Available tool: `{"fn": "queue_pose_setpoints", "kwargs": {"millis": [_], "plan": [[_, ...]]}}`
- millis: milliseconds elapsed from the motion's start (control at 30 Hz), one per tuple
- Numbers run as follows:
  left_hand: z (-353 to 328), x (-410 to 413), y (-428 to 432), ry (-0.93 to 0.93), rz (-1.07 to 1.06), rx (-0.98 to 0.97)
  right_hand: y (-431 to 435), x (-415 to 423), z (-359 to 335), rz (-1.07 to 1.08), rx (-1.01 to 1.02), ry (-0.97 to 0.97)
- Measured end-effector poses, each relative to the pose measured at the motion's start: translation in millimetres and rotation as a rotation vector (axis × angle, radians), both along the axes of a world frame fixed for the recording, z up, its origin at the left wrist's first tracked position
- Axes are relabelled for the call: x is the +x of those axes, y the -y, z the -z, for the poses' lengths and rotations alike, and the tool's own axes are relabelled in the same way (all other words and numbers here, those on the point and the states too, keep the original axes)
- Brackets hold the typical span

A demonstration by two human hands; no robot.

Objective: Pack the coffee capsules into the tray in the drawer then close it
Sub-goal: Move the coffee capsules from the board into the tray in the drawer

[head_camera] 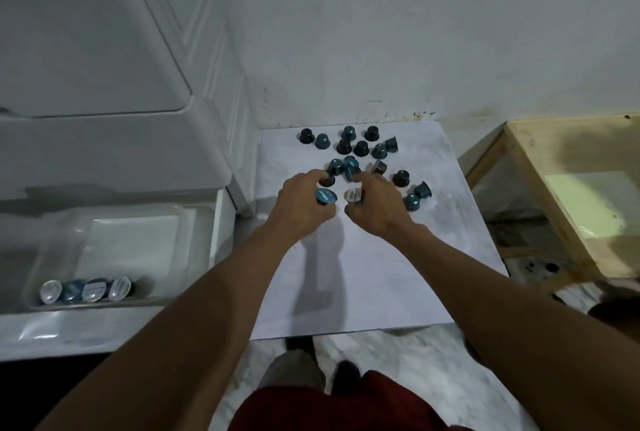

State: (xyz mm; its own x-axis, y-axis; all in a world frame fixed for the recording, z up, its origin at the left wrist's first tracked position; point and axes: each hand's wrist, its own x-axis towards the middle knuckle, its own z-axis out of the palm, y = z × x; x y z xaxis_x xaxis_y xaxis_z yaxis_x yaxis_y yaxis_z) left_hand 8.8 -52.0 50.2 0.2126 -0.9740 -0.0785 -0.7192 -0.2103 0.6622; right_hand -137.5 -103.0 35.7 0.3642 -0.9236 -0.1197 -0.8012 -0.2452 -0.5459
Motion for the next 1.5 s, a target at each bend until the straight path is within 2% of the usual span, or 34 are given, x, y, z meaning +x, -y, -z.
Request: {"fn": "queue_pose_setpoints", "kwargs": {"millis": [133, 267, 600, 833, 967, 1300, 1500], "plan": [[-3.7, 16.4, -21.8, -0.004, 0.008, 0.000, -21.4, 11.8, -12.5, -0.025, -0.029, 0.030], [-13.6, 37.9, -43.1, -0.151, -0.076, -0.027, -38.1, 27.4, -27.2, -0.039, -0.104, 0.074], [-41.5, 121.9, -122.4, -0.342, -0.098, -0.123, -115.2, 109.9, -53.2, 0.017, -0.140, 0.238], [-39.8, 199.9, -182.1, -0.248, -0.061, -0.138, -183.2, 178.3, -58.9, -0.029, -0.135, 0.245], [-36.5, 232.5, -204.0, -0.207, -0.029, -0.127, -198.8, 203.9, -55.2, -0.102, -0.083, 0.181], [-17.9, 280.4, -187.4, -0.089, -0.006, 0.005, -168.2, 247.1, -45.8, -0.296, 0.037, 0.031], [8.4, 294.8, -177.5, -0.039, 0.007, 0.135, -149.1, 271.1, -23.9, -0.460, 0.021, -0.127]]}}
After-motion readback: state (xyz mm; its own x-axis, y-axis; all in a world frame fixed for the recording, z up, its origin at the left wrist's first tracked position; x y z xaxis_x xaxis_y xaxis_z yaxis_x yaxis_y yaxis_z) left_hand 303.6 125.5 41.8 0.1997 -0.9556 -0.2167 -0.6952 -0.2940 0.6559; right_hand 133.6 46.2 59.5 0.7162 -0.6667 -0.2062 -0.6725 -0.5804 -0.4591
